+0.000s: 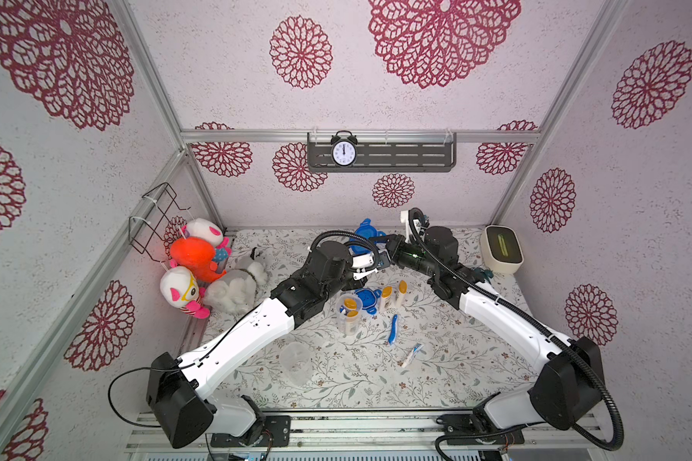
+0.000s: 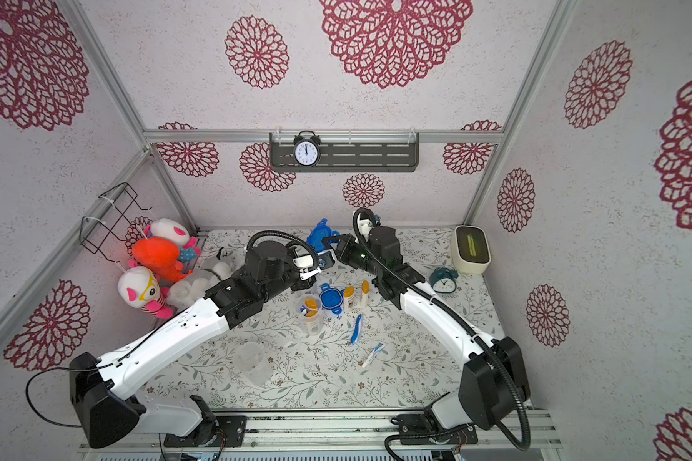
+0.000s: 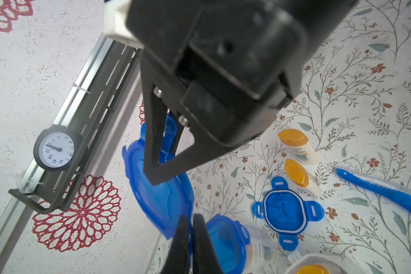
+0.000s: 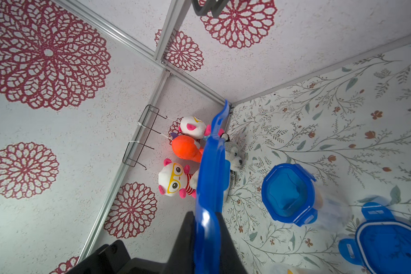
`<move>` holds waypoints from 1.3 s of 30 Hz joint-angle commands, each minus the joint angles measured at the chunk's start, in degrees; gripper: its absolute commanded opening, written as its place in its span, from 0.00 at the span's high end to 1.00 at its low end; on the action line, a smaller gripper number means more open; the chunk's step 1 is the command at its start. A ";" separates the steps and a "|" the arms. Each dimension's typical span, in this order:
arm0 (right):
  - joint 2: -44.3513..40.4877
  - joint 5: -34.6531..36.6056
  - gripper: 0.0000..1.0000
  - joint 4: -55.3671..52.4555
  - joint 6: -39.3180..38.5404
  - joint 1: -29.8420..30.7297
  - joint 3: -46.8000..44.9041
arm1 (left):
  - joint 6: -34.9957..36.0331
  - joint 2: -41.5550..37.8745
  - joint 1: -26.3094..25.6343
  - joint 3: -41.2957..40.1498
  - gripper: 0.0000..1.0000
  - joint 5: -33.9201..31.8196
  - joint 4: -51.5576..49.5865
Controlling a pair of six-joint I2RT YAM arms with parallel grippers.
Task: Pack away toiletry kits
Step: Close the lid on the container.
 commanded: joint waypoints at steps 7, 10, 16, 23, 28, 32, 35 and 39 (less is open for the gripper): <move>-2.75 -2.44 0.91 2.83 -0.95 -3.37 -2.44 | -6.20 -3.84 -0.28 -3.56 0.31 -5.60 3.27; -4.32 -6.66 0.91 3.02 -3.59 -5.40 -4.43 | -17.93 -9.93 3.66 -8.32 0.25 0.30 1.71; -5.52 -15.68 0.90 2.53 -5.28 -5.85 -8.39 | -43.71 -23.30 17.62 -22.86 0.21 14.92 7.67; -8.50 -13.31 0.88 12.86 6.20 -3.55 -18.72 | -58.81 -19.22 21.65 -18.16 0.19 14.62 -4.86; -10.17 -1.60 0.88 24.66 17.08 1.58 -27.35 | -69.81 -17.51 22.12 -19.32 0.14 16.19 -0.98; -12.25 11.23 0.88 26.84 19.40 8.54 -30.93 | -76.68 -15.04 22.76 -17.44 0.14 18.14 -1.05; -14.12 22.15 0.89 26.48 20.67 14.47 -32.82 | -78.51 -13.39 22.70 -15.84 0.16 19.78 -1.63; -14.45 34.33 0.89 29.27 23.92 21.34 -36.49 | -78.32 -12.07 22.76 -16.19 0.15 21.34 -1.78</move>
